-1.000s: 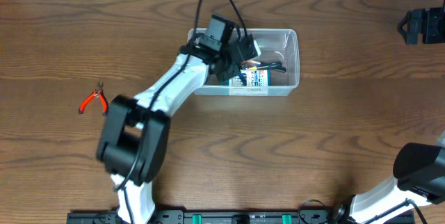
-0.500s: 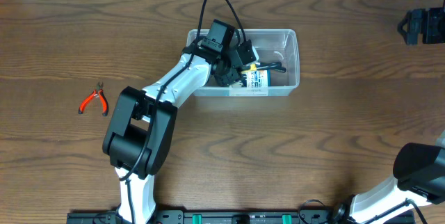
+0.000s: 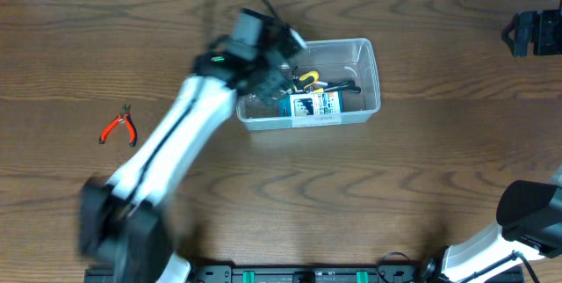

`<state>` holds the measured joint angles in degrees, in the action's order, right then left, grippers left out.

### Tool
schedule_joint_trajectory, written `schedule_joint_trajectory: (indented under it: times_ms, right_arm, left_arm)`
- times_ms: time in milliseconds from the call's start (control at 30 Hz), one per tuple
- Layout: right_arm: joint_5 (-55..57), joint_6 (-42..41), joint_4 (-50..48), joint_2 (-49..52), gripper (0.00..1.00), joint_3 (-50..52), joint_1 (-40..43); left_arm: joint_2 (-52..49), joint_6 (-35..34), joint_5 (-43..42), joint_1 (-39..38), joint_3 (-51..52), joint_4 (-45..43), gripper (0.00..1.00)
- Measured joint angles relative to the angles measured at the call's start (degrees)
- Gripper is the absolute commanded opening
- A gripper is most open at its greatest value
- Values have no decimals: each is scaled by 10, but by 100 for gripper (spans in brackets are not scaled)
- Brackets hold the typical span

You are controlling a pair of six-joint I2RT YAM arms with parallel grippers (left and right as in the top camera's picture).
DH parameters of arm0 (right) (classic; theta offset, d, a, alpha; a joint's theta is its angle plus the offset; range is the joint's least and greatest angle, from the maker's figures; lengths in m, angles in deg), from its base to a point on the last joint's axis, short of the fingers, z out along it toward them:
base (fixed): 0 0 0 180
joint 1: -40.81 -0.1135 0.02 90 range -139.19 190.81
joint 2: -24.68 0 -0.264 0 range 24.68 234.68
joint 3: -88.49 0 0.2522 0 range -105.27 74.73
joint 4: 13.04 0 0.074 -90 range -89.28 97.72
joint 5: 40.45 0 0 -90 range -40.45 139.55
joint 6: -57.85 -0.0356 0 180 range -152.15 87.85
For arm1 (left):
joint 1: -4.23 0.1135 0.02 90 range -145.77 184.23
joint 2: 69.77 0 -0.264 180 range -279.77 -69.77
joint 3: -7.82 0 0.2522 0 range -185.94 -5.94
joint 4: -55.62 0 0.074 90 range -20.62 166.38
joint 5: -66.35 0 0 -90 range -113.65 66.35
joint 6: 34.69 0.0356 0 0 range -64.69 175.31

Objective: Pack container
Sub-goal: 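Move the left gripper to the red pliers and grasp them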

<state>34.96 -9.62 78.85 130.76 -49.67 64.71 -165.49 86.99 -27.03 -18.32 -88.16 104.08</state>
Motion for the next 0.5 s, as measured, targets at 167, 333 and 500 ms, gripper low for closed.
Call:
schedule_joint_trajectory:
  times_ms: [167, 333, 500]
  right_arm:
    - [0, 0, -2, 0, 99, 0, 0]
    - [0, 0, -2, 0, 99, 0, 0]
    - [0, 0, -2, 0, 99, 0, 0]
  left_arm:
    - [157, -42, 24, 126, -2, 80, 98]
    - [205, -136, 38, 337, -6, 151, 98]
    - [174, -217, 40, 443, 5, 190, 98]
